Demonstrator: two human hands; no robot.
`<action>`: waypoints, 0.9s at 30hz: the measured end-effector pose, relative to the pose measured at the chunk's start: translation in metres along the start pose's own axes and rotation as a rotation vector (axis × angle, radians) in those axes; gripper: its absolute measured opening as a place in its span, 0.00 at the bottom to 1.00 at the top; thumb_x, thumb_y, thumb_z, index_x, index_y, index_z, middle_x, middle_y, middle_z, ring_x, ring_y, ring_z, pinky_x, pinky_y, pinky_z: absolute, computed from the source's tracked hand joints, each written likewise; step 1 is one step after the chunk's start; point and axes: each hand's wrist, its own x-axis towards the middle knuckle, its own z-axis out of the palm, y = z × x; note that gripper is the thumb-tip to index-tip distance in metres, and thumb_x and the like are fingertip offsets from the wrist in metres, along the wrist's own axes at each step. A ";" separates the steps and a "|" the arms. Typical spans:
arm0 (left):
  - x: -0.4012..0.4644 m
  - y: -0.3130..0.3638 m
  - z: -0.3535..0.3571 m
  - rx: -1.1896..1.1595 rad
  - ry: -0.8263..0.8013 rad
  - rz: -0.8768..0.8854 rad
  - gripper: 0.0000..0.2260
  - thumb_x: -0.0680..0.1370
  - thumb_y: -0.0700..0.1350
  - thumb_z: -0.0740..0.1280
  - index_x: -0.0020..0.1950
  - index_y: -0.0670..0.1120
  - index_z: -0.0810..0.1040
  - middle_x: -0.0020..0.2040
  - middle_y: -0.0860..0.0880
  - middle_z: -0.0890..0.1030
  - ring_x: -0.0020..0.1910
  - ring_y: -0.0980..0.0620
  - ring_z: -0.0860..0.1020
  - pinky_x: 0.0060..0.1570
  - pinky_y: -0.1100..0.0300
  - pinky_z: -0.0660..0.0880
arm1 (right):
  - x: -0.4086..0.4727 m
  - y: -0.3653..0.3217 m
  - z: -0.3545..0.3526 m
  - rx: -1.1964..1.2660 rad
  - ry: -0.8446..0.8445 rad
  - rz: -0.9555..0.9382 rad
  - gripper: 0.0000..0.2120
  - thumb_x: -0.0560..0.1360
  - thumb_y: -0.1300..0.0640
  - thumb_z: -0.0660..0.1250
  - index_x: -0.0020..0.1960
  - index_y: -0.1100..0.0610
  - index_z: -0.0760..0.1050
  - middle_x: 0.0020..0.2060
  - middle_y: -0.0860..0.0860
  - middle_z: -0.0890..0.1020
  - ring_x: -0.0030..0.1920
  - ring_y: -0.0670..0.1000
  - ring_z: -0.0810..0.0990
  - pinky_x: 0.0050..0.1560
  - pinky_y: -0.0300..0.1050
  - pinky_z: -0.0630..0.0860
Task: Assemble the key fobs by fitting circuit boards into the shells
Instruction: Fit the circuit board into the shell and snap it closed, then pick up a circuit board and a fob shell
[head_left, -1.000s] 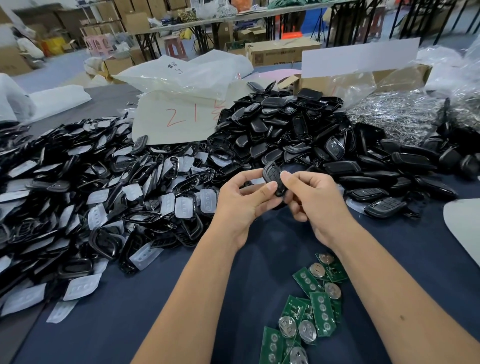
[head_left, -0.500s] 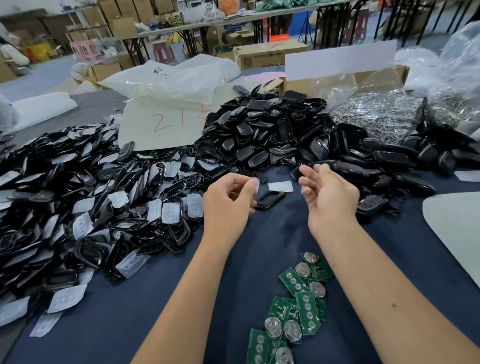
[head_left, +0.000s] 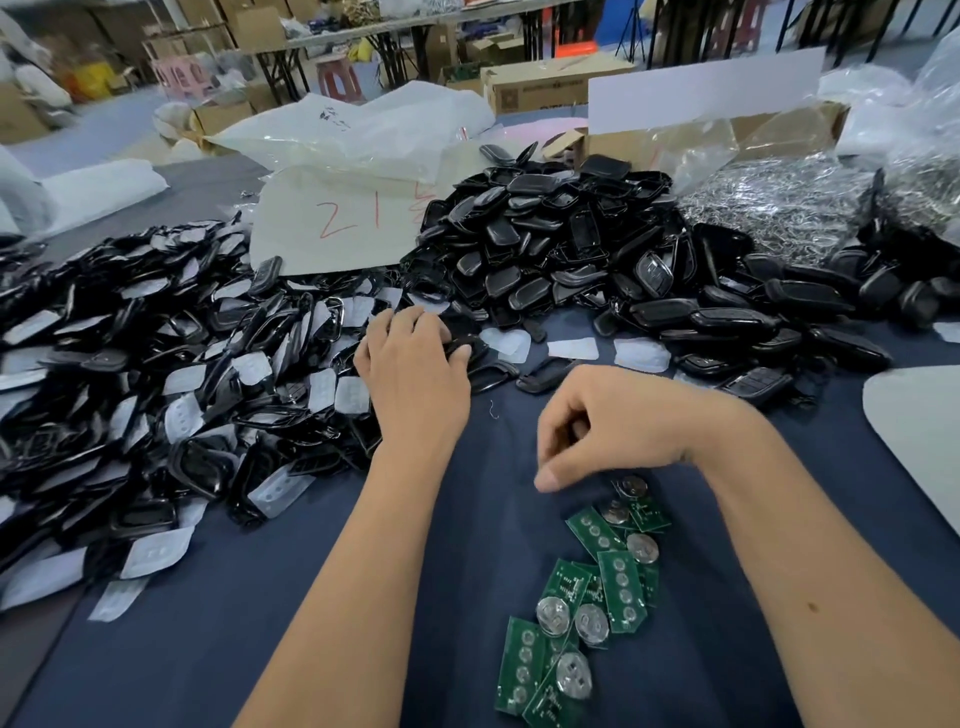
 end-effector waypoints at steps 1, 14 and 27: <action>0.000 0.001 -0.001 -0.012 0.008 -0.004 0.08 0.79 0.49 0.73 0.55 0.49 0.80 0.66 0.51 0.78 0.75 0.46 0.65 0.72 0.47 0.60 | -0.003 -0.003 -0.002 -0.015 -0.076 0.014 0.06 0.70 0.49 0.81 0.40 0.49 0.87 0.31 0.46 0.83 0.30 0.40 0.73 0.31 0.31 0.67; -0.004 0.013 -0.008 -0.193 0.058 0.099 0.16 0.71 0.45 0.81 0.38 0.48 0.72 0.39 0.53 0.75 0.43 0.50 0.72 0.42 0.63 0.59 | -0.009 0.000 -0.009 0.089 -0.061 -0.017 0.07 0.77 0.56 0.76 0.41 0.51 0.81 0.35 0.44 0.84 0.35 0.41 0.79 0.39 0.35 0.74; -0.007 0.013 -0.007 -0.612 0.040 -0.031 0.09 0.80 0.34 0.66 0.51 0.49 0.79 0.43 0.50 0.82 0.39 0.52 0.85 0.49 0.49 0.82 | 0.024 0.027 0.012 0.746 0.788 -0.041 0.14 0.82 0.67 0.65 0.56 0.50 0.82 0.39 0.53 0.82 0.34 0.45 0.73 0.33 0.36 0.70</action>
